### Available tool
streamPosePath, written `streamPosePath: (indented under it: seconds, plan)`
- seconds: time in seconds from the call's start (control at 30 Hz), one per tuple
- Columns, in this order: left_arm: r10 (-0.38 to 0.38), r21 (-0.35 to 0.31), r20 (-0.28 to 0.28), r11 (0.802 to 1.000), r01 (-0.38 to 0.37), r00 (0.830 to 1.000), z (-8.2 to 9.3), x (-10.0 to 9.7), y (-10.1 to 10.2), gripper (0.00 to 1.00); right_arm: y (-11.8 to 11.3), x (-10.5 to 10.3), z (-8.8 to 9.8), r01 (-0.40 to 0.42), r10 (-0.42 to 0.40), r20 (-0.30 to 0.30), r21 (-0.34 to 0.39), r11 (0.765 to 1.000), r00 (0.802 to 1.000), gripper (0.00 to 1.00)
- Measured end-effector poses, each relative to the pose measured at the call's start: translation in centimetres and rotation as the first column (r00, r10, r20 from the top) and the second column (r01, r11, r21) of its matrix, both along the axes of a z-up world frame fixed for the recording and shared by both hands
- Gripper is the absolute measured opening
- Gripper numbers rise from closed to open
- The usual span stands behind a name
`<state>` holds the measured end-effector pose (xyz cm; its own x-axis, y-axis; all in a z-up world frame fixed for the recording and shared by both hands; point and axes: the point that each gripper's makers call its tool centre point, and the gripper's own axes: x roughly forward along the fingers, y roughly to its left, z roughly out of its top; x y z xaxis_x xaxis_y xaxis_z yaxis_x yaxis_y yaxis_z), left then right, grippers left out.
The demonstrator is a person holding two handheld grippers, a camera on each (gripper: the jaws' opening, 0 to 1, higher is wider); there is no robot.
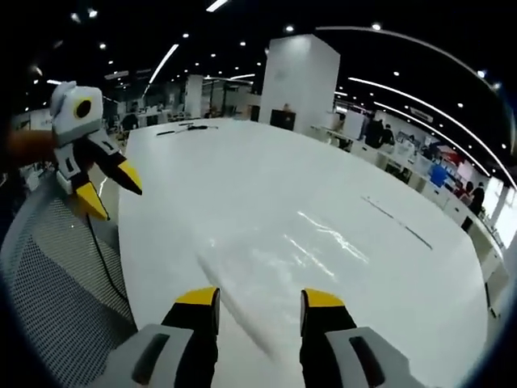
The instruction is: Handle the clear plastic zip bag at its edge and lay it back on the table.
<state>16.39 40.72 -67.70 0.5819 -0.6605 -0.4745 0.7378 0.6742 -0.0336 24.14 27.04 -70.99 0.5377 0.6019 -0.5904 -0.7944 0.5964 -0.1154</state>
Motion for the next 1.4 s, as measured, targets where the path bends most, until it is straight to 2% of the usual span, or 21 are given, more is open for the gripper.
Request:
streamPosePath:
  seconds: [0.4,0.77,1.1,1.4]
  plan:
    - [0.025,0.000,0.026,1.000,-0.025,0.999,0.7,0.8,0.6,0.37,-3.3,-0.8,1.7,0.074,-0.074,0.005,0.051,0.996,0.997,0.54]
    - [0.038,0.001,0.037,0.999,-0.038,0.999,1.0,1.0,1.0,0.43,-6.0,-2.3,1.9,0.114,-0.114,0.004,0.058,0.992,0.993,0.65]
    - [0.036,0.001,0.053,0.999,-0.036,0.998,1.4,1.1,1.0,0.49,-8.4,-3.7,2.6,0.163,-0.165,0.006,0.100,0.981,0.986,0.79]
    - [0.058,-0.003,0.074,0.998,-0.057,0.996,0.9,2.3,3.5,0.56,-9.3,-4.6,3.0,0.176,-0.178,0.005,0.133,0.975,0.984,0.92]
